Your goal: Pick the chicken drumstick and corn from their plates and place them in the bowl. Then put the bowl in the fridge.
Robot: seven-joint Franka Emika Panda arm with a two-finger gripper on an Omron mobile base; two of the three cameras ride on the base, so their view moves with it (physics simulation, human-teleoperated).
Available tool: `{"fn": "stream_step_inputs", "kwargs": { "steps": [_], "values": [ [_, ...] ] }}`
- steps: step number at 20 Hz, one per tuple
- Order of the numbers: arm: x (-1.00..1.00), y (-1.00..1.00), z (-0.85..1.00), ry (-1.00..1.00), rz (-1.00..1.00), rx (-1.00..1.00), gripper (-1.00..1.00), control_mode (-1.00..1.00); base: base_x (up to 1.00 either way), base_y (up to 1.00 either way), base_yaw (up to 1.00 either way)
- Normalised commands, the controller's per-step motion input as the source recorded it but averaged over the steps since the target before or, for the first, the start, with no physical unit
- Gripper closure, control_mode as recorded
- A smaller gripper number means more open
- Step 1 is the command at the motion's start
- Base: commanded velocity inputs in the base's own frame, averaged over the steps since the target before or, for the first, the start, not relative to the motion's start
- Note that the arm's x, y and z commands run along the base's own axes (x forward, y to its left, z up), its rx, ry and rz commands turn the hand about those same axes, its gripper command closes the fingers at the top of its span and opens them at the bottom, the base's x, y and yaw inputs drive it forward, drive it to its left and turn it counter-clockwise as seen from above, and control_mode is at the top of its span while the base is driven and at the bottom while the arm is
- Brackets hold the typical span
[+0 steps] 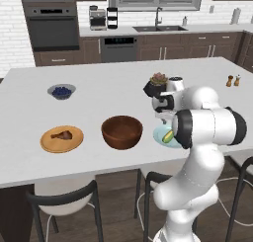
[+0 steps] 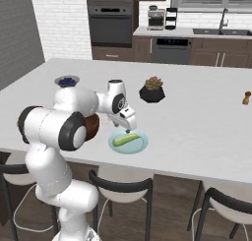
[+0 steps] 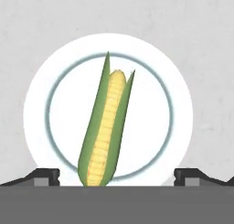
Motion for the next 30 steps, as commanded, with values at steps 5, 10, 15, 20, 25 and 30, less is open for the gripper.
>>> {"fn": "stream_step_inputs", "kwargs": {
  "steps": [5,10,15,20,25,30],
  "values": [
    [0.0,0.0,-0.58,0.0,0.0,0.03,-1.0,-1.0,0.0,0.0,0.0],
    [0.0,0.0,-0.39,0.0,0.0,0.04,-1.0,-1.0,0.0,0.0,0.0],
    [0.0,0.0,-0.3,0.0,0.0,0.02,-1.0,-1.0,0.0,0.0,0.0],
    [0.01,0.0,-0.24,-0.02,0.0,0.0,-1.0,-1.0,0.0,0.0,0.0],
    [0.16,0.02,-0.13,-0.07,0.0,0.0,-1.0,-1.0,0.0,0.0,0.0],
    [0.02,0.0,-0.31,-0.03,0.0,0.0,1.0,-1.0,0.0,0.0,0.0]
  ]
}}
